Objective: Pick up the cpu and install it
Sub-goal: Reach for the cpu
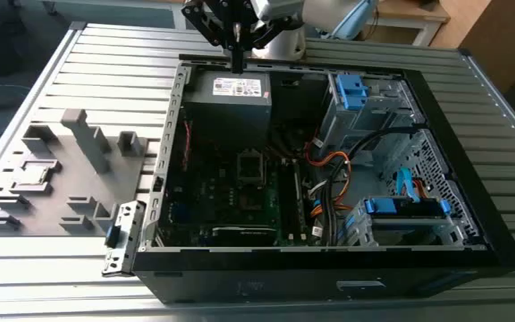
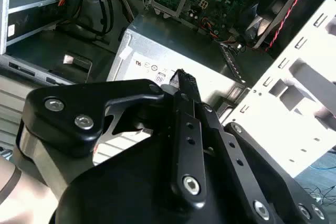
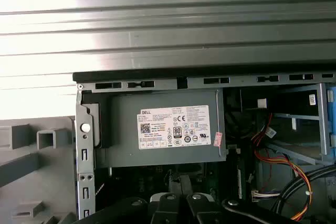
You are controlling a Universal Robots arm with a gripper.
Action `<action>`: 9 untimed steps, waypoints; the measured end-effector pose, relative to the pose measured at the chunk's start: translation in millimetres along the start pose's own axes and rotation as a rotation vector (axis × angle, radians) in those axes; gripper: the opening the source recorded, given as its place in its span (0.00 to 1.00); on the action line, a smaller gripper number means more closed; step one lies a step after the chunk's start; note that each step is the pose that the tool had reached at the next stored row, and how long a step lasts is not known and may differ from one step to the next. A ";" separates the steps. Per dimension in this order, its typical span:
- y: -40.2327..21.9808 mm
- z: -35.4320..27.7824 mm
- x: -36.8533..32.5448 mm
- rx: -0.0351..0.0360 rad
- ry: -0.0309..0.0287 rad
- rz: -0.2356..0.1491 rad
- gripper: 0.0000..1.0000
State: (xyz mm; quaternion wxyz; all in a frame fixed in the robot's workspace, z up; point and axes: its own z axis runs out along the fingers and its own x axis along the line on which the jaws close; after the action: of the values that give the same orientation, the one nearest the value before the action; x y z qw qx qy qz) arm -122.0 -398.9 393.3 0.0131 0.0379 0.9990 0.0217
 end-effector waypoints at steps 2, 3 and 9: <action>0.0 0.0 0.0 0.0000 0.0000 0.000 0.11; 0.0 0.0 0.0 0.0000 0.0000 0.000 0.11; 0.2 0.0 3.1 0.0000 0.0000 0.000 0.11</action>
State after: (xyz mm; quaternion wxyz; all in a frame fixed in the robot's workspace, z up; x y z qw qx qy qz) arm -125.0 -398.5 393.2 0.0131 0.0379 0.9990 0.0217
